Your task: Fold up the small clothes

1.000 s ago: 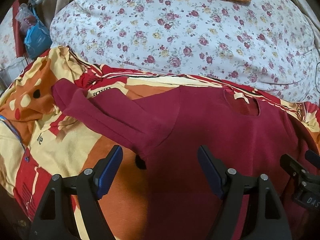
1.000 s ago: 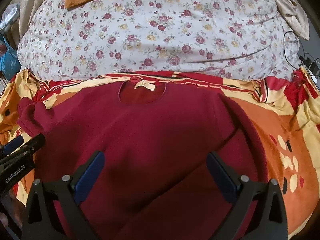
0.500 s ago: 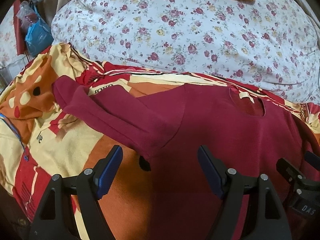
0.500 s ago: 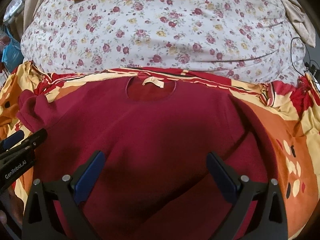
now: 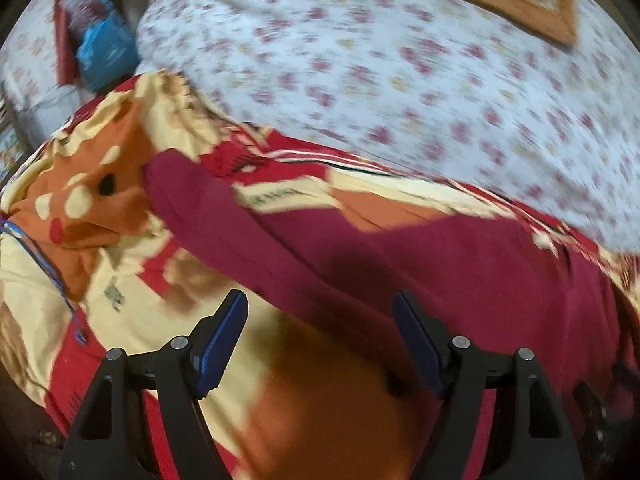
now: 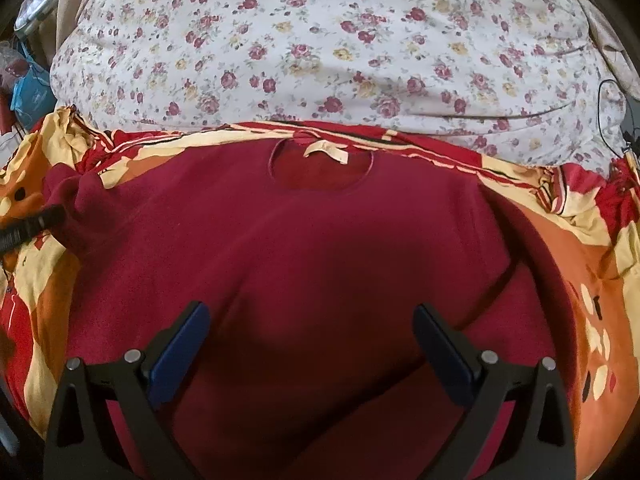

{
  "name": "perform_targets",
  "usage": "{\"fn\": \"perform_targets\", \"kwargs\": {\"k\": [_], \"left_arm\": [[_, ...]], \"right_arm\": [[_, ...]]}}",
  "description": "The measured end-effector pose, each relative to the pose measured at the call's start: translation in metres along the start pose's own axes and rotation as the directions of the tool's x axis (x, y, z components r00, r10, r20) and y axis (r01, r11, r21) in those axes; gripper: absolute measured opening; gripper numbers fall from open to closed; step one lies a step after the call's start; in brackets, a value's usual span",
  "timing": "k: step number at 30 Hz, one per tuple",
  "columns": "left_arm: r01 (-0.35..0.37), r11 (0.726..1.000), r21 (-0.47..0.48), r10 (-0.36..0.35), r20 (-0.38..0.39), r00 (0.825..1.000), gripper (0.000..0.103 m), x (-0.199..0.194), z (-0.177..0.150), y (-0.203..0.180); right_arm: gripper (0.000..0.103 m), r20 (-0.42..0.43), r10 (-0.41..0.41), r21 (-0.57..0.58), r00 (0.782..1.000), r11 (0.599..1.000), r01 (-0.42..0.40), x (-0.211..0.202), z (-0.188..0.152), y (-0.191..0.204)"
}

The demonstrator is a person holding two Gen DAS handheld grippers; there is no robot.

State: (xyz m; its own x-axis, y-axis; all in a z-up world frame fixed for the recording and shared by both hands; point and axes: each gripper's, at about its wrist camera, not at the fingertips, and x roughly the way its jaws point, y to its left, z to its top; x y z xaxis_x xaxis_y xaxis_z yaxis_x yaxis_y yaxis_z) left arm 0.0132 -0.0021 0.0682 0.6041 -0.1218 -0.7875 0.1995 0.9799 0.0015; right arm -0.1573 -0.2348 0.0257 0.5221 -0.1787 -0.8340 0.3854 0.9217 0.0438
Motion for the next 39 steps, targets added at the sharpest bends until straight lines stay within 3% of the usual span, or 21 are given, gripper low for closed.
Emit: {"fn": "perform_targets", "kwargs": {"k": [4, 8, 13, 18, 21, 22, 23, 25, 29, 32, 39], "left_arm": [[-0.097, 0.991, -0.09, 0.098, 0.002, 0.995, 0.066, 0.026, 0.028, 0.049], [-0.18, 0.972, -0.153, 0.17, -0.077, 0.983, 0.047, 0.074, 0.058, 0.095], [-0.226, 0.95, -0.216, 0.201, -0.132, 0.971, 0.046, 0.113, 0.078, 0.131], [-0.298, 0.929, -0.221, 0.253, -0.209, 0.945, 0.046, 0.15, 0.082, 0.159], [-0.241, 0.935, -0.259, 0.194, -0.195, 0.961, 0.044, 0.159, 0.08, 0.172], [-0.207, 0.94, -0.27, 0.162, -0.181, 0.97, 0.033, 0.159, 0.079, 0.175], [-0.179, 0.944, -0.278, 0.134, -0.173, 0.976, 0.015, 0.159, 0.079, 0.176], [-0.141, 0.946, -0.29, 0.102, -0.148, 0.984, 0.004, 0.15, 0.078, 0.177], [-0.057, 0.963, -0.262, 0.045, -0.05, 0.998, 0.002, 0.112, 0.076, 0.167], [0.041, 0.976, -0.213, -0.035, 0.03, 0.999, 0.001, 0.072, 0.072, 0.153], [0.173, 0.977, -0.126, -0.166, 0.06, 0.984, 0.001, 0.022, 0.073, 0.1]], "right_arm": [[0.103, -0.021, 0.029, 0.018, 0.999, 0.999, -0.028, 0.003, -0.001, -0.001], [0.103, -0.03, 0.035, 0.016, 0.999, 0.999, -0.034, 0.004, -0.002, 0.0], [0.103, -0.05, 0.047, 0.003, 0.998, 0.999, -0.047, 0.007, -0.003, 0.004], [0.103, -0.069, 0.047, -0.012, 0.997, 0.999, -0.048, 0.011, -0.002, 0.005], [0.103, -0.072, 0.051, -0.009, 0.996, 0.999, -0.052, 0.013, -0.002, 0.006], [0.103, -0.072, 0.05, -0.01, 0.996, 0.999, -0.051, 0.014, -0.002, 0.006], [0.103, -0.071, 0.05, -0.011, 0.996, 0.999, -0.051, 0.014, -0.002, 0.006], [0.103, -0.069, 0.048, -0.016, 0.996, 0.999, -0.049, 0.015, -0.001, 0.006], [0.103, -0.068, 0.055, -0.01, 0.996, 0.998, -0.056, 0.014, 0.0, 0.005], [0.103, -0.064, 0.065, 0.002, 0.996, 0.998, -0.065, 0.011, 0.001, 0.003], [0.103, -0.042, 0.078, 0.024, 0.996, 0.997, -0.077, 0.003, 0.001, -0.002]]}}
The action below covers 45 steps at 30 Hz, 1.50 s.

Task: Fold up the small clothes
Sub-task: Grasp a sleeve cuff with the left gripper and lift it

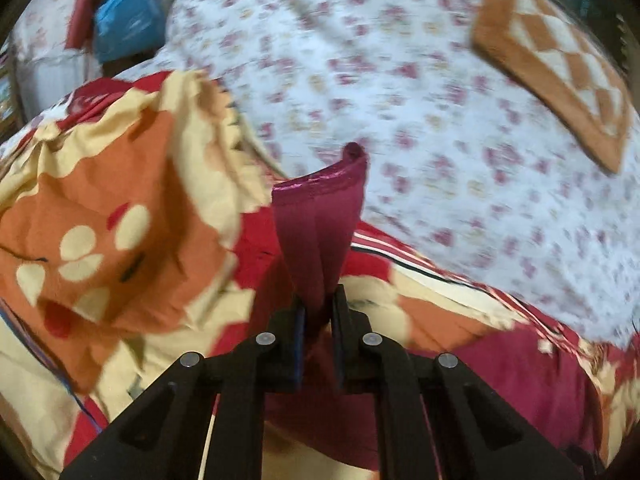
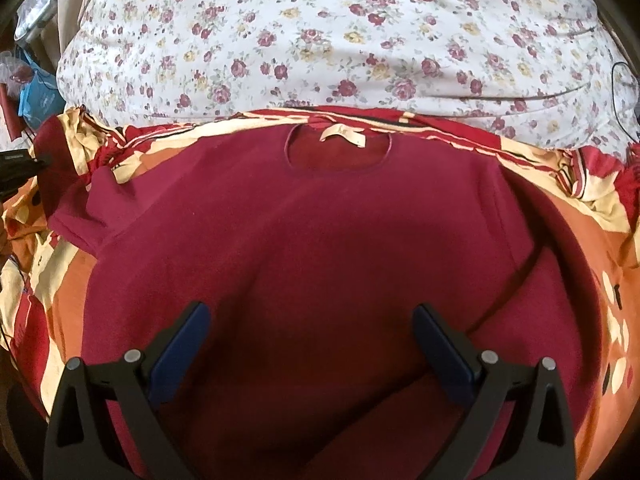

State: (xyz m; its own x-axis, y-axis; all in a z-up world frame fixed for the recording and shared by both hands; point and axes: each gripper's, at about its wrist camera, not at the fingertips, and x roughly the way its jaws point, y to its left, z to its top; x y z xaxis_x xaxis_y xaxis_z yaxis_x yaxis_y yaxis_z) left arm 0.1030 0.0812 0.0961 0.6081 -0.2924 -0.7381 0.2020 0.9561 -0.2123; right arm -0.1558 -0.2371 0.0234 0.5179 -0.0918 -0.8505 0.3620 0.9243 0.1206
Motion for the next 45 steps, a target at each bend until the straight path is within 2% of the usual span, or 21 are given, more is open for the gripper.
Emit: {"fn": "perform_targets", "kwargs": {"k": [4, 9, 13, 14, 18, 21, 25, 27, 30, 33, 34, 37, 39, 42, 45], "left_arm": [[0.078, 0.995, 0.065, -0.077, -0.021, 0.997, 0.001, -0.017, -0.019, -0.046], [0.212, 0.966, 0.148, -0.199, -0.094, 0.975, 0.001, -0.022, -0.058, -0.122], [0.263, 0.945, 0.196, -0.235, -0.157, 0.959, 0.001, -0.011, -0.097, -0.174], [0.283, 0.939, 0.195, -0.246, -0.192, 0.95, 0.001, -0.003, -0.11, -0.187], [0.294, 0.935, 0.199, -0.24, -0.254, 0.937, 0.001, 0.019, -0.142, -0.218], [0.294, 0.928, 0.227, -0.234, -0.258, 0.937, 0.001, 0.022, -0.154, -0.237], [0.345, 0.905, 0.249, -0.274, -0.279, 0.92, 0.001, 0.021, -0.162, -0.262], [0.352, 0.902, 0.249, -0.275, -0.296, 0.915, 0.001, 0.022, -0.165, -0.266], [0.38, 0.902, 0.206, -0.292, -0.358, 0.887, 0.005, 0.028, -0.163, -0.258], [0.424, 0.892, 0.154, -0.34, -0.387, 0.857, 0.018, 0.019, -0.158, -0.241], [0.431, 0.889, 0.153, -0.353, -0.372, 0.858, 0.025, 0.012, -0.155, -0.236], [0.407, 0.893, 0.19, -0.342, -0.3, 0.891, 0.034, -0.015, -0.147, -0.214], [0.381, 0.904, 0.192, -0.325, -0.269, 0.907, 0.035, -0.023, -0.142, -0.198], [0.31, 0.938, 0.156, -0.273, -0.218, 0.937, 0.035, -0.027, -0.135, -0.166], [0.237, 0.967, 0.091, -0.22, -0.165, 0.961, 0.035, -0.027, -0.13, -0.133]], "right_arm": [[0.103, 0.02, 0.001, 0.006, 1.0, 1.0, -0.001, -0.009, 0.001, -0.005], [0.103, 0.053, 0.002, 0.038, 0.999, 0.999, -0.004, -0.024, 0.006, -0.018], [0.103, 0.091, 0.014, 0.066, 0.996, 0.998, -0.02, -0.037, 0.009, -0.034], [0.103, 0.099, 0.02, 0.072, 0.995, 0.997, -0.028, -0.041, 0.01, -0.037], [0.103, 0.115, 0.027, 0.11, 0.993, 0.993, -0.039, -0.049, 0.011, -0.053], [0.103, 0.114, 0.021, 0.125, 0.993, 0.992, -0.035, -0.052, 0.01, -0.059], [0.103, 0.123, -0.003, 0.148, 0.992, 0.989, -0.016, -0.055, 0.008, -0.071], [0.103, 0.122, -0.007, 0.168, 0.993, 0.986, -0.013, -0.055, 0.008, -0.078], [0.103, 0.107, 0.02, 0.169, 0.994, 0.985, -0.038, -0.051, 0.009, -0.081], [0.103, 0.105, 0.024, 0.152, 0.994, 0.988, -0.04, -0.048, 0.011, -0.077], [0.103, 0.103, 0.033, 0.151, 0.994, 0.987, -0.049, -0.046, 0.012, -0.076], [0.103, 0.099, 0.081, 0.154, 0.992, 0.983, -0.096, -0.039, 0.018, -0.072], [0.102, 0.088, 0.114, 0.15, 0.99, 0.981, -0.126, -0.032, 0.023, -0.067], [0.1, 0.047, 0.148, 0.137, 0.988, 0.979, -0.153, -0.011, 0.035, -0.056], [0.086, 0.0, 0.135, 0.107, 0.991, 0.985, -0.134, 0.012, 0.046, -0.048]]}}
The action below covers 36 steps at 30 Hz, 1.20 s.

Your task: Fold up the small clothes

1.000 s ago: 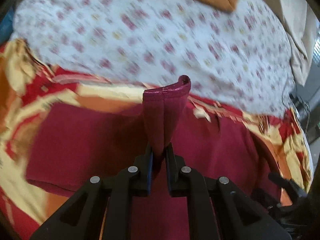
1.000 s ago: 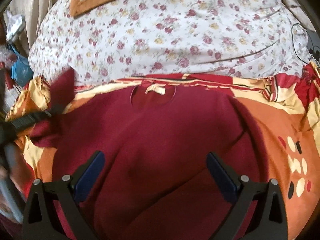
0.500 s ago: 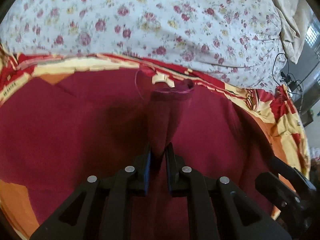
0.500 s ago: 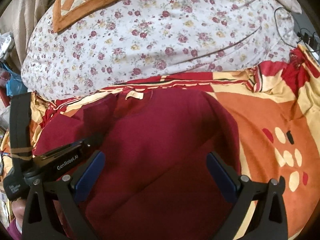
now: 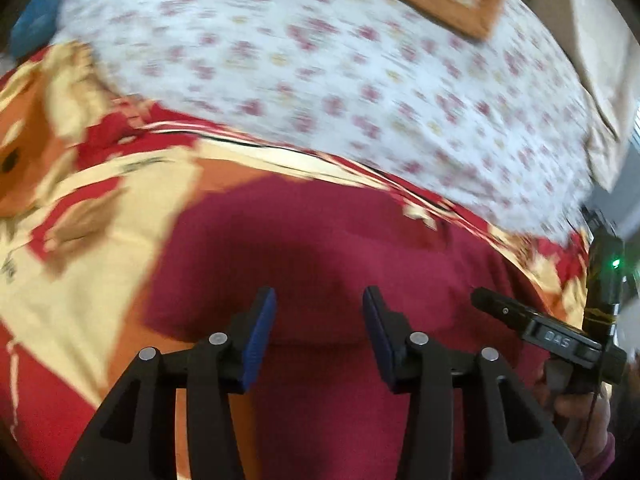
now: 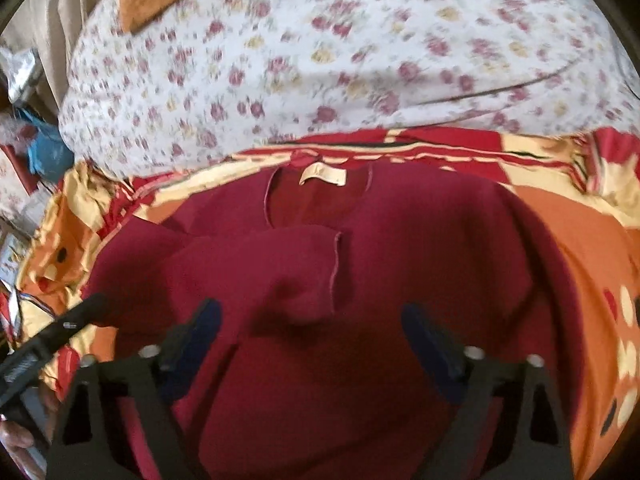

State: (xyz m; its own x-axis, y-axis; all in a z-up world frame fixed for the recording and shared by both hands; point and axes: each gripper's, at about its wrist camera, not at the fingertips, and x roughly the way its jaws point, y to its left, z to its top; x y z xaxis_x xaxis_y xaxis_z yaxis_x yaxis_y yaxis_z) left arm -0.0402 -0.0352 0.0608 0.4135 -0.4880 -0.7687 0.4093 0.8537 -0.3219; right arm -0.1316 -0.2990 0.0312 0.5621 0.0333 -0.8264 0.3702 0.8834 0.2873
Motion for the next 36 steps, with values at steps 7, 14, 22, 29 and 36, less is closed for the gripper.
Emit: {"fn": "perform_targets", "kwargs": {"k": [7, 14, 22, 29, 36], "left_arm": [[-0.07, 0.992, -0.108, 0.074, 0.029, 0.997, 0.035, -0.003, -0.012, 0.055], [-0.069, 0.985, -0.159, 0.075, 0.032, 0.997, 0.035, -0.003, -0.026, 0.073], [-0.053, 0.993, -0.109, 0.056, 0.026, 0.998, 0.035, -0.001, -0.026, 0.055], [-0.009, 0.999, -0.051, 0.009, -0.012, 1.0, 0.035, 0.003, -0.026, 0.041], [0.008, 1.0, -0.017, -0.007, 0.006, 1.0, 0.035, 0.014, -0.009, 0.024]], "right_arm": [[0.005, -0.02, -0.064, -0.126, 0.998, 0.99, 0.061, 0.03, 0.009, 0.012], [0.005, 0.191, -0.094, -0.07, 0.977, 0.992, 0.109, -0.06, 0.02, -0.03], [0.012, 0.079, -0.285, 0.009, 0.955, 0.958, 0.285, -0.046, 0.013, -0.087], [0.063, 0.182, -0.14, -0.067, 0.973, 0.986, 0.154, -0.067, 0.025, -0.031], [0.063, 0.072, -0.012, -0.398, 0.997, 0.917, 0.04, 0.01, 0.038, 0.076]]}}
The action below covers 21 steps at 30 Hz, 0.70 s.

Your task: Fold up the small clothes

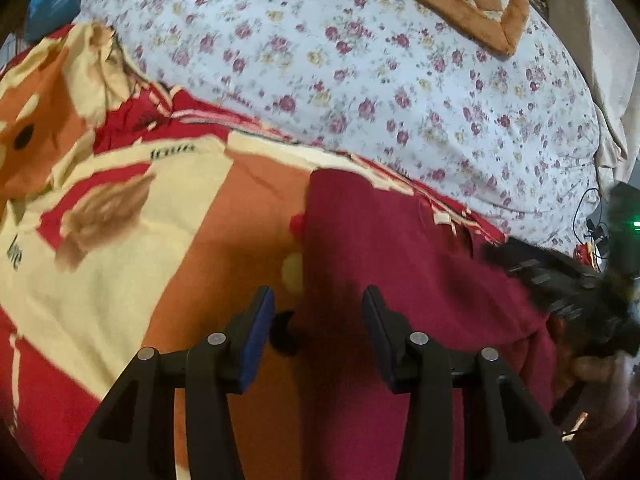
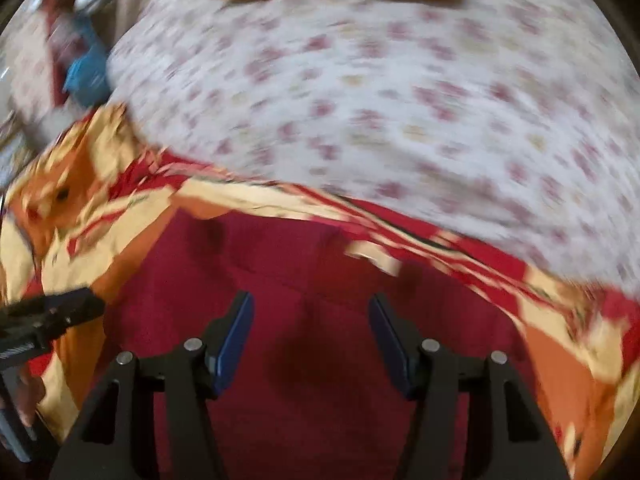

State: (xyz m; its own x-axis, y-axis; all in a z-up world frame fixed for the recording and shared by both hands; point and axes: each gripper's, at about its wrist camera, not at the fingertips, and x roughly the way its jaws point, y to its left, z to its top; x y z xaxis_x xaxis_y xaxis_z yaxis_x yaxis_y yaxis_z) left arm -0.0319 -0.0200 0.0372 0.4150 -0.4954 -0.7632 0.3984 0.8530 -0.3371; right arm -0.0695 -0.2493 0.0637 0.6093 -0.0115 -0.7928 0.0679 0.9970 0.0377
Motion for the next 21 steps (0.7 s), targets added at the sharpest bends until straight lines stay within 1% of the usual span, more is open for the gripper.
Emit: {"fn": "perform_targets", "kwargs": {"k": [2, 5, 6, 7, 8, 9, 10, 11, 12, 14, 16, 17, 18, 19, 20, 21], "left_arm": [[-0.026, 1.0, 0.013, 0.026, -0.026, 0.999, 0.035, 0.013, 0.002, -0.001], [-0.097, 0.995, 0.03, 0.099, -0.055, 0.994, 0.035, 0.033, -0.005, 0.004], [-0.091, 0.995, 0.028, 0.093, -0.056, 0.994, 0.035, 0.036, -0.008, 0.007], [-0.083, 0.996, 0.023, 0.084, -0.047, 0.995, 0.037, 0.036, -0.01, 0.009], [-0.077, 0.997, 0.019, 0.078, -0.036, 0.996, 0.038, 0.035, -0.01, 0.01], [-0.075, 0.997, 0.024, 0.076, -0.038, 0.996, 0.038, 0.035, -0.01, 0.01], [-0.074, 0.997, 0.026, 0.074, -0.037, 0.997, 0.038, 0.035, -0.009, 0.011], [-0.072, 0.997, 0.024, 0.073, -0.035, 0.997, 0.039, 0.035, -0.008, 0.011], [-0.07, 0.997, 0.019, 0.071, -0.032, 0.997, 0.039, 0.036, -0.009, 0.012], [-0.073, 0.997, 0.019, 0.074, -0.026, 0.997, 0.04, 0.036, -0.009, 0.011], [-0.083, 0.996, 0.03, 0.084, -0.021, 0.996, 0.04, 0.036, -0.01, 0.009], [-0.085, 0.996, 0.032, 0.085, -0.019, 0.996, 0.04, 0.036, -0.01, 0.009], [-0.083, 0.996, 0.032, 0.084, -0.015, 0.996, 0.04, 0.036, -0.011, 0.009], [-0.082, 0.996, 0.031, 0.082, -0.013, 0.997, 0.04, 0.036, -0.011, 0.01], [-0.08, 0.996, 0.03, 0.08, -0.011, 0.997, 0.04, 0.036, -0.011, 0.01], [-0.082, 0.996, 0.032, 0.082, -0.01, 0.997, 0.04, 0.035, -0.011, 0.01]], "right_arm": [[0.063, -0.064, 0.012, -0.05, 0.998, 0.999, -0.015, 0.027, 0.005, 0.016], [0.062, -0.152, 0.01, -0.089, 0.988, 0.996, -0.024, 0.068, 0.007, 0.024], [0.06, -0.176, 0.013, -0.093, 0.984, 0.995, -0.029, 0.077, 0.005, 0.024], [0.046, -0.167, 0.045, -0.087, 0.985, 0.994, -0.06, 0.08, 0.005, 0.023], [0.028, -0.167, 0.072, -0.084, 0.983, 0.993, -0.087, 0.078, 0.004, 0.021], [0.007, -0.18, 0.082, -0.096, 0.98, 0.99, -0.101, 0.075, 0.004, 0.023], [0.005, -0.167, 0.057, -0.13, 0.984, 0.988, -0.08, 0.069, 0.005, 0.025], [0.004, -0.147, 0.042, -0.143, 0.988, 0.988, -0.063, 0.064, 0.006, 0.025], [0.004, -0.116, 0.029, -0.126, 0.993, 0.991, -0.044, 0.058, 0.009, 0.022], [0.004, -0.093, 0.007, -0.059, 0.996, 0.998, -0.012, 0.057, 0.013, 0.01], [0.005, -0.124, 0.007, -0.025, 0.992, 1.0, -0.01, 0.073, 0.009, 0.007], [0.005, -0.138, 0.0, -0.035, 0.99, 0.999, -0.005, 0.08, 0.005, 0.009], [0.006, -0.135, -0.008, -0.044, 0.991, 0.999, 0.002, 0.079, 0.004, 0.009], [0.015, -0.123, -0.014, -0.049, 0.992, 0.999, 0.008, 0.073, 0.004, 0.01], [0.022, -0.124, -0.019, -0.042, 0.992, 0.999, 0.014, 0.068, 0.004, 0.01], [0.036, -0.123, -0.022, -0.025, 0.992, 0.999, 0.019, 0.06, 0.004, 0.008]]}}
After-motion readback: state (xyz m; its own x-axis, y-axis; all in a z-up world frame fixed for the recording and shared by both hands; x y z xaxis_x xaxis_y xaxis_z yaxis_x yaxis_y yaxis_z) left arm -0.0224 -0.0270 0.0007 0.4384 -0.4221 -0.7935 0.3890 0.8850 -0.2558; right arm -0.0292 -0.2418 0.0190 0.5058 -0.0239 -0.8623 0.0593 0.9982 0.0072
